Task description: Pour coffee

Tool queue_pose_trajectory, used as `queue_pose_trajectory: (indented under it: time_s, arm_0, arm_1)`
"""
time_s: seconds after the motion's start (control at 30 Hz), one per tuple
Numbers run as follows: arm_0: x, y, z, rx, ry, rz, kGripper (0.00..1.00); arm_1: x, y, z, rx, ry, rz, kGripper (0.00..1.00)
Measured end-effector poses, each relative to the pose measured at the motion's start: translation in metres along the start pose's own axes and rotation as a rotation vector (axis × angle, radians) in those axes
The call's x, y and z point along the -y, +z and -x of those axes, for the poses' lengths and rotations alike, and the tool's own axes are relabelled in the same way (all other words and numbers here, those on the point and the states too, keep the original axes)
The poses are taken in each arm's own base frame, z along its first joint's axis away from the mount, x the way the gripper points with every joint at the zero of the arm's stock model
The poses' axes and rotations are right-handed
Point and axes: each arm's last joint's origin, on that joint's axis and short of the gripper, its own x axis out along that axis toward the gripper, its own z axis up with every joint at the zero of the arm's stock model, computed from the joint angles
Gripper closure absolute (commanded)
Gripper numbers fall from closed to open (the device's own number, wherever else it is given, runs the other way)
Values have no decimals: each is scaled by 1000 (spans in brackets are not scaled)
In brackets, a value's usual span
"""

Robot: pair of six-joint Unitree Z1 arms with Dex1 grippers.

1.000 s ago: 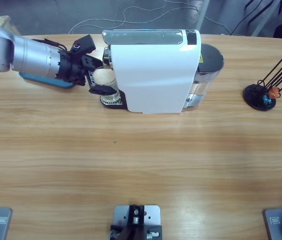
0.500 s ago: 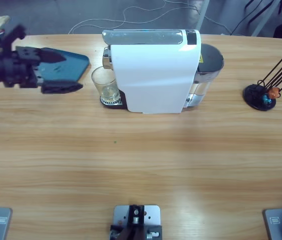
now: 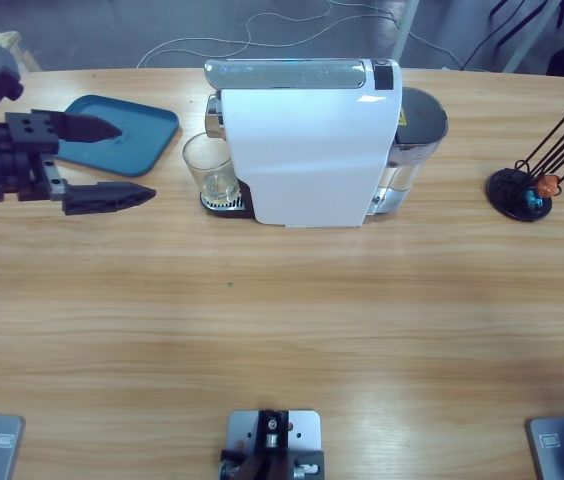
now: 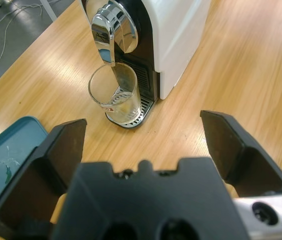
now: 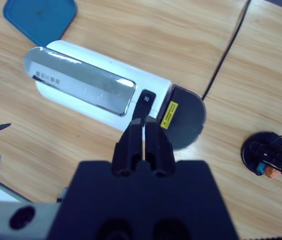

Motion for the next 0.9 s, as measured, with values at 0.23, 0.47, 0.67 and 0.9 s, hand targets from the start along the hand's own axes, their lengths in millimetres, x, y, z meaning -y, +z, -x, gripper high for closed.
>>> queue_pose_trajectory:
  time_s: [0.23, 0.47, 0.67, 0.9]
  arm_0:
    - [1, 0, 0, -2, -1, -1, 18]
    - [1, 0, 0, -2, -3, -2, 18]
    - [1, 0, -1, -2, -3, -2, 18]
    - [1, 0, -1, -2, -4, -2, 18]
  arm_1:
    - [-2, 8, -30, -51, 3, 10, 1000]
    - [-2, 9, -43, -75, -1, 15, 1000]
    - [-2, 9, -52, -92, -5, 22, 1000]
    - [-2, 9, -53, -98, -5, 30, 1000]
